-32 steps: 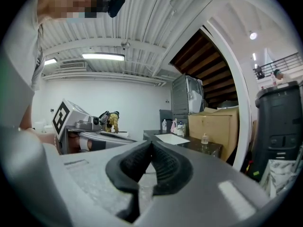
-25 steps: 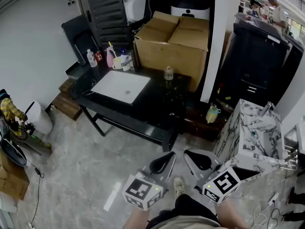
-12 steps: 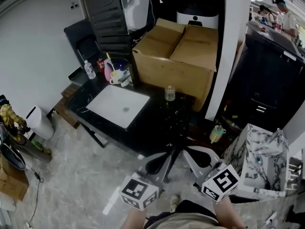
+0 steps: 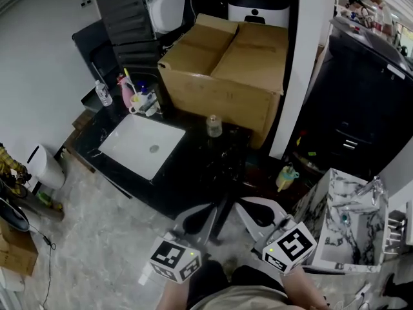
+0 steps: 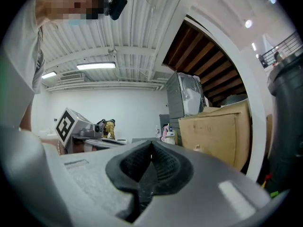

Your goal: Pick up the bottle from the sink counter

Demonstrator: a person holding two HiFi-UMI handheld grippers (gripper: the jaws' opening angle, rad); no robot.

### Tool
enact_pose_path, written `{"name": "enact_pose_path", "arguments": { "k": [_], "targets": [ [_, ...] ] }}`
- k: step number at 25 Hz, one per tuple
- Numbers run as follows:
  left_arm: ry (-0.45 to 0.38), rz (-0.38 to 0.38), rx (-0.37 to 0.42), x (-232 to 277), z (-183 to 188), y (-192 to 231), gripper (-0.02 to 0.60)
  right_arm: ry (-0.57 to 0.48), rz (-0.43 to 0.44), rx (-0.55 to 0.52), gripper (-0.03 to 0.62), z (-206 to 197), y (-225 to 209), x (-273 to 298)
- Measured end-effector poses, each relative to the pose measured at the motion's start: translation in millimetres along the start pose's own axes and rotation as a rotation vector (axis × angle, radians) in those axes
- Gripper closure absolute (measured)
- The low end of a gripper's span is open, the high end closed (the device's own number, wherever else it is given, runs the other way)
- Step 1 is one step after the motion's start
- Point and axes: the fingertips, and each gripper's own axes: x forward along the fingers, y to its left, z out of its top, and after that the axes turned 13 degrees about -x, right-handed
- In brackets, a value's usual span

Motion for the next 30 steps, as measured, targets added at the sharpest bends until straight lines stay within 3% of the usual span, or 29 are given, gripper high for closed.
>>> {"name": "enact_pose_path", "arguments": {
  "k": [13, 30],
  "targets": [
    [0.044, -0.048, -0.003, 50, 15, 45, 0.574, 0.033, -0.043, 0.039, 0.591, -22, -35, 40],
    [0.117, -0.194, -0.022, 112, 60, 175, 0.575, 0.108, -0.183, 0.045, 0.591, -44, -108, 189]
  ]
}}
